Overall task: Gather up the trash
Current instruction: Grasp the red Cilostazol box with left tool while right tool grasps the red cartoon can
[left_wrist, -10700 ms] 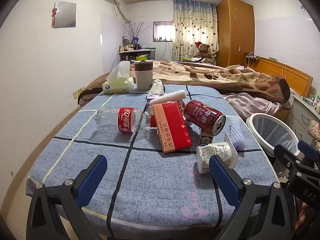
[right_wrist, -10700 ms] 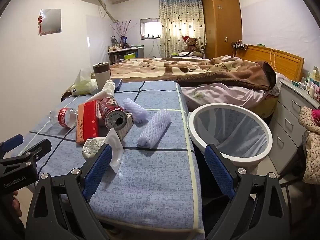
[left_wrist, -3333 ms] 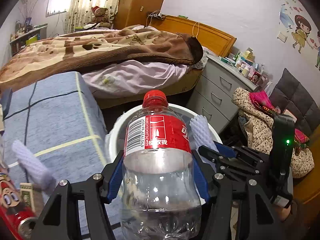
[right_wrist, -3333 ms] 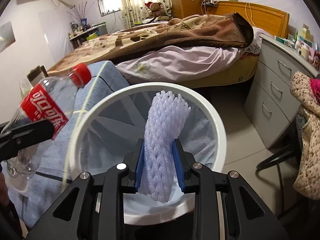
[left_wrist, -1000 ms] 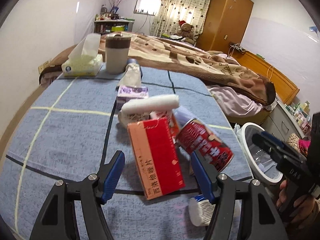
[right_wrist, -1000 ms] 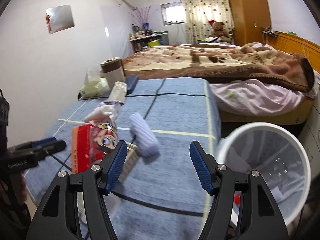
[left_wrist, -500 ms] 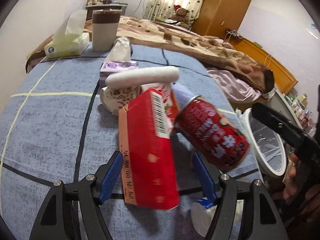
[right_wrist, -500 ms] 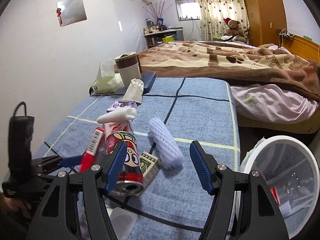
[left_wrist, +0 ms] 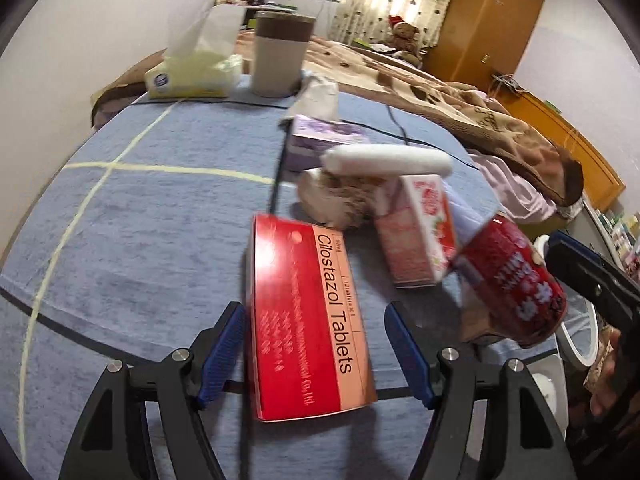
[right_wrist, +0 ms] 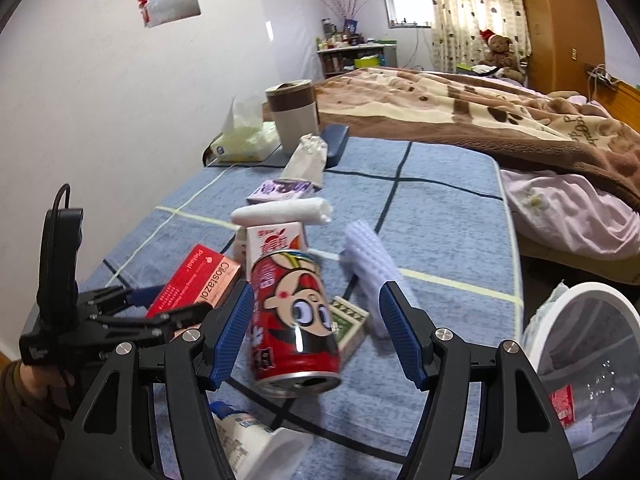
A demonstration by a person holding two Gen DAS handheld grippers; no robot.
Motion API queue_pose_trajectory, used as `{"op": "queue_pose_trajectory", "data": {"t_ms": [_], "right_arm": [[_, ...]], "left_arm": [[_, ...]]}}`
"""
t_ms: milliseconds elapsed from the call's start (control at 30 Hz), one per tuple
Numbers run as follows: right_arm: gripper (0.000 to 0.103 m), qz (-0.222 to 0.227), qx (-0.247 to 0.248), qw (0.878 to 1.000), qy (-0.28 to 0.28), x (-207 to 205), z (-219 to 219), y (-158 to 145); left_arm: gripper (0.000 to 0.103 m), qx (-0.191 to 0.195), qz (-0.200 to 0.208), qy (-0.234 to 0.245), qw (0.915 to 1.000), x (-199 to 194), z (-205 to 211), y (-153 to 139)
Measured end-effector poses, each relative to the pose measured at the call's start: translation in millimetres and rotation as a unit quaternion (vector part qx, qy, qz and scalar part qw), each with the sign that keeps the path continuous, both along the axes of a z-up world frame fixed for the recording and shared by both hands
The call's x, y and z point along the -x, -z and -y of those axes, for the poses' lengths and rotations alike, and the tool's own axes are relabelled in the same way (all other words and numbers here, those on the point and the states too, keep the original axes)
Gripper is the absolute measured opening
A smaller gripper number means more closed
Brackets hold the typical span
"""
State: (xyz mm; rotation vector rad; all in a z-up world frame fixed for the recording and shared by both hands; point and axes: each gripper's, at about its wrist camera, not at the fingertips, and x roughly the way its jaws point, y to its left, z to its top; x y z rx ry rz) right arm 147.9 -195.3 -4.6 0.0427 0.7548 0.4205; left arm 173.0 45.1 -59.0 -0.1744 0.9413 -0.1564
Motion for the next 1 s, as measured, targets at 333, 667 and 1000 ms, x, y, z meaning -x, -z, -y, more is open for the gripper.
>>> {"op": "queue_pose_trajectory", "data": {"t_ms": [333,667,1000], "right_arm": [[0.067,-0.014,0.051,0.999,-0.009,1.5,-13.6,8.7],[0.067,-0.014,0.093,0.995,-0.024,4.9,-18.7,13.0],[0.057,-0.011,0.085,0.996,-0.023,8.0,-19.2,14.9]], "left_arm": [[0.071,-0.039,0.006,0.027,0.9989,0.1,10.7,-1.5],[0.071,-0.058,-0.02,0.024,0.9978,-7.3,15.8,11.5],[0.065,-0.049,-0.009,0.022,0.9985,-7.8,13.1,9.1]]}}
